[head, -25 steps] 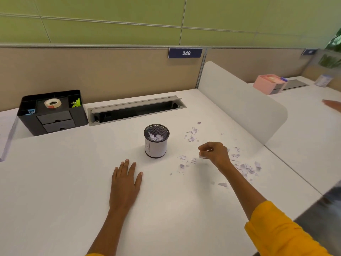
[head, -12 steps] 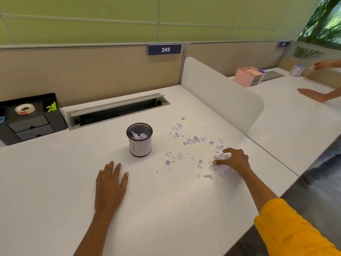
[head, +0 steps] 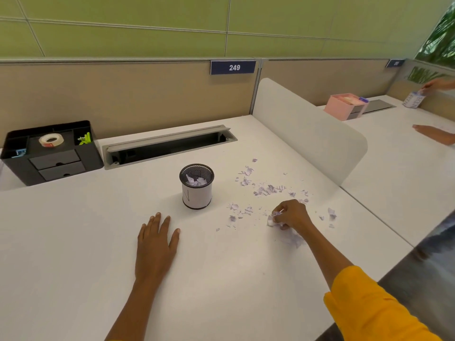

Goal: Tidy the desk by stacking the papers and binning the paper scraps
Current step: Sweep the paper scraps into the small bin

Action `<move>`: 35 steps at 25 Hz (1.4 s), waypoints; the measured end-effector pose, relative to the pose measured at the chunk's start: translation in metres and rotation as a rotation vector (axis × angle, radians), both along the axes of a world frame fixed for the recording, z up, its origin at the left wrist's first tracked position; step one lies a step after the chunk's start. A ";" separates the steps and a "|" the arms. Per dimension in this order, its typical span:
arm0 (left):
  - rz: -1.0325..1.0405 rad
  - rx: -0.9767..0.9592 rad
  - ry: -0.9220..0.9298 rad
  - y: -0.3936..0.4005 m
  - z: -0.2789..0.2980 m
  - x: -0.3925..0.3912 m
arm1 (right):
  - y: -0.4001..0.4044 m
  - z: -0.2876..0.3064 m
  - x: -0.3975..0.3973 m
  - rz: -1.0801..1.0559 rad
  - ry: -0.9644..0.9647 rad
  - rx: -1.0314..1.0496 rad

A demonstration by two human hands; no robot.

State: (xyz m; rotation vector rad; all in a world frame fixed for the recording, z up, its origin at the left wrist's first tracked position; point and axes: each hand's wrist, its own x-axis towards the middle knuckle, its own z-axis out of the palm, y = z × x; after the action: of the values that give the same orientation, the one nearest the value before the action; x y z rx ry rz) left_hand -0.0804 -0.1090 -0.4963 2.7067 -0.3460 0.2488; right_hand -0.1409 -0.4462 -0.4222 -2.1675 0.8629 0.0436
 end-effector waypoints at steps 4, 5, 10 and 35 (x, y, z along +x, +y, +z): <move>0.002 0.001 0.009 0.000 0.001 0.000 | 0.023 0.014 0.023 0.009 -0.120 0.151; 0.003 0.003 0.016 0.000 0.001 0.000 | 0.030 0.020 0.028 0.017 -0.153 0.190; -0.002 0.013 0.037 0.000 0.002 0.000 | 0.061 0.051 0.057 0.067 -0.300 0.261; 0.003 0.012 0.033 0.002 0.000 0.001 | 0.088 0.087 0.086 0.262 -0.427 0.197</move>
State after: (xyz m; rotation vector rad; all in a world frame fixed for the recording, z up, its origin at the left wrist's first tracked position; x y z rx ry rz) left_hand -0.0792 -0.1068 -0.4958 2.7195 -0.3349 0.2034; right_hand -0.0553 -0.3584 -0.3351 -1.9865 0.3165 -0.1895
